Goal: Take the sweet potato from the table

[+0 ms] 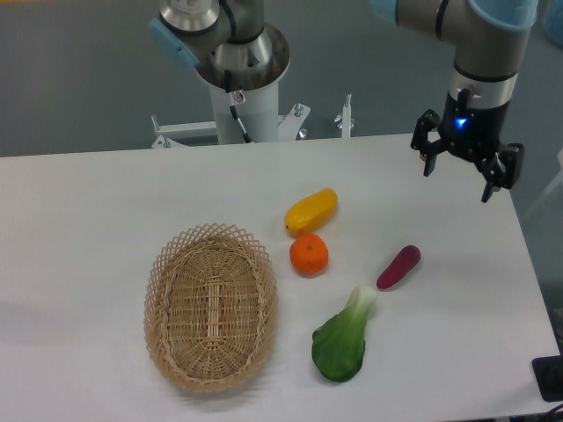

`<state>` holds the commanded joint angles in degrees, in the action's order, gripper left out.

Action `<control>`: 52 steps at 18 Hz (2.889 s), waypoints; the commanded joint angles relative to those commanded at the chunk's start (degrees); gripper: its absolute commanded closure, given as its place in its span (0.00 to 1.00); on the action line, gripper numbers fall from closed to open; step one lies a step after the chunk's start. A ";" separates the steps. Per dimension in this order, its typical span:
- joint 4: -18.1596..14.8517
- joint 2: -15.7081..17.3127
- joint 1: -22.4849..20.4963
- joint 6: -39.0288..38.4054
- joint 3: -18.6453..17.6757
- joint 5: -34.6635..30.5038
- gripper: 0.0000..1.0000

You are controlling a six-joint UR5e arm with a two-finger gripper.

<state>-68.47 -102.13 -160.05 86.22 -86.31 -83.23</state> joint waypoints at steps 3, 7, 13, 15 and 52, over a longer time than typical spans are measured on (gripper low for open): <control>0.00 -0.26 0.00 -0.09 0.09 -0.26 0.00; -0.09 -0.18 -0.09 0.09 -0.17 0.09 0.00; 0.00 -0.09 0.00 -0.26 -1.05 0.35 0.00; 0.00 -0.35 0.09 -0.26 -1.23 0.26 0.00; 24.17 -18.02 4.57 0.00 -13.27 -6.07 0.52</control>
<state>-44.30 -120.15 -155.48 86.22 -99.58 -89.30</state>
